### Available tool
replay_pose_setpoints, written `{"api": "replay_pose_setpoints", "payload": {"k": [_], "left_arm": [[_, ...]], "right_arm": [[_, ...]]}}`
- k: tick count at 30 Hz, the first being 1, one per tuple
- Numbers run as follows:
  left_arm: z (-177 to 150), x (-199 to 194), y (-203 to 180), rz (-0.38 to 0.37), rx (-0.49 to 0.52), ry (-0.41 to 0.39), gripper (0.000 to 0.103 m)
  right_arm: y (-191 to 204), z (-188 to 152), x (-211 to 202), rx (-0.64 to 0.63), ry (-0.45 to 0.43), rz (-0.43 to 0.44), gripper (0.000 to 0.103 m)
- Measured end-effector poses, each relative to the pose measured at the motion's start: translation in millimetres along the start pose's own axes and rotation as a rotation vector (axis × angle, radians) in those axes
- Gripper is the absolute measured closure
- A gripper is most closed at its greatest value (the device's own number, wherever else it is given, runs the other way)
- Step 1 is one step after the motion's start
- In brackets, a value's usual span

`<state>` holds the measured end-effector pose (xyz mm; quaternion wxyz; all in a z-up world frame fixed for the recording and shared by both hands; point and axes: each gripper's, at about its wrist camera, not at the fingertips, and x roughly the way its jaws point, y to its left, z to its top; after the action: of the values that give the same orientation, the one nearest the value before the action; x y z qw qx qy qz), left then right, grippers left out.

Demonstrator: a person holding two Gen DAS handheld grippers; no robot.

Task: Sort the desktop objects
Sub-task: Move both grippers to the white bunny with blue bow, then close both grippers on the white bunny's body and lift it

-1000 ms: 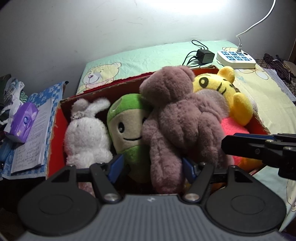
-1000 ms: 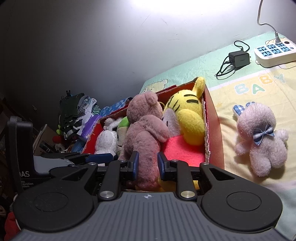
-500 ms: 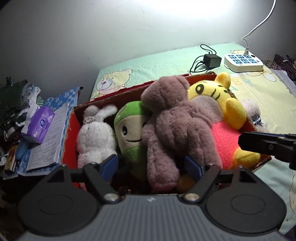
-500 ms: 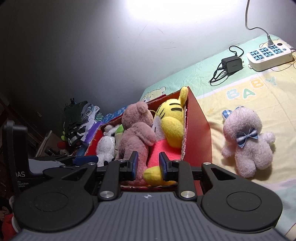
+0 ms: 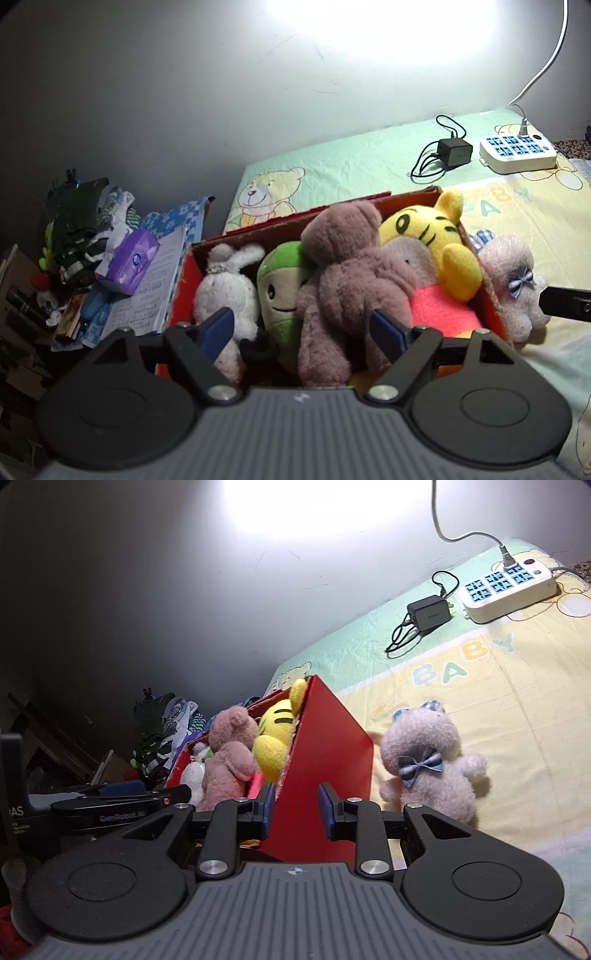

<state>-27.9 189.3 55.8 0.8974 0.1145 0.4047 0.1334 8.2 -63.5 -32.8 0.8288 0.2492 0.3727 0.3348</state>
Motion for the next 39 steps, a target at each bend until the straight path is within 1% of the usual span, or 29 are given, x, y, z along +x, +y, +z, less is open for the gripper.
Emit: {"api": "replay_pose_setpoints", "payload": {"k": [3, 8, 12, 14, 15, 17, 21, 24, 27, 28, 30, 32, 33, 35, 37, 39], "left_arm": [[5.3, -10.3, -18.1, -0.046, 0.004, -0.029, 0.02], [9.5, -25.3, -56.0, -0.187, 0.012, -0.073, 0.021], [10.9, -35.6, -91.2, -0.286, 0.035, -0.116, 0.022], [10.0, -35.6, -110.0, -0.336, 0.044, -0.123, 0.022], [8.8, -34.0, -118.9, -0.354, 0.049, -0.125, 0.022], [5.5, -29.6, -137.7, -0.368, 0.058, -0.128, 0.022], [0.3, -12.0, -166.1, -0.417, 0.065, -0.093, 0.022], [-5.1, 5.4, -180.8, -0.407, 0.069, -0.07, 0.02], [-7.5, 29.1, -186.0, -0.422, 0.021, -0.018, 0.02], [-8.6, 37.2, -188.4, -0.408, 0.008, -0.01, 0.02], [-10.6, 49.9, -194.4, -0.356, 0.002, 0.007, 0.019], [-12.3, 60.8, -196.0, -0.34, -0.009, 0.032, 0.019], [-12.6, 64.9, -195.4, -0.339, -0.016, 0.043, 0.019], [-12.0, 72.0, -193.9, -0.34, -0.026, 0.051, 0.015], [-10.8, 78.7, -193.3, -0.349, -0.033, 0.055, 0.014], [-9.1, 88.8, -194.9, -0.361, -0.041, 0.077, 0.013]], "right_arm": [[-21.3, 3.1, -5.9, 0.03, 0.012, -0.013, 0.074], [-56.9, 10.7, -14.1, 0.069, 0.036, -0.037, 0.074], [-81.5, 17.7, -20.5, 0.104, 0.046, -0.047, 0.072], [-91.8, 21.0, -20.7, 0.121, 0.061, -0.046, 0.068], [-96.8, 21.7, -20.6, 0.133, 0.069, -0.043, 0.064], [-105.5, 23.9, -19.2, 0.148, 0.085, -0.038, 0.063], [-118.0, 31.8, -19.0, 0.132, 0.086, -0.036, 0.063], [-130.7, 39.6, -15.0, 0.145, 0.105, -0.024, 0.061], [-141.4, 44.8, -5.9, 0.167, 0.131, -0.006, 0.059], [-143.9, 45.8, -1.4, 0.172, 0.142, -0.003, 0.058], [-146.3, 47.3, 7.5, 0.173, 0.162, 0.011, 0.055], [-146.2, 48.7, 17.0, 0.163, 0.181, 0.029, 0.051], [-145.3, 49.3, 20.8, 0.155, 0.187, 0.034, 0.049], [-143.9, 50.1, 29.7, 0.14, 0.196, 0.043, 0.047], [-144.0, 50.8, 39.4, 0.134, 0.208, 0.044, 0.045], [-144.9, 51.0, 50.0, 0.13, 0.225, 0.044, 0.044]]}}
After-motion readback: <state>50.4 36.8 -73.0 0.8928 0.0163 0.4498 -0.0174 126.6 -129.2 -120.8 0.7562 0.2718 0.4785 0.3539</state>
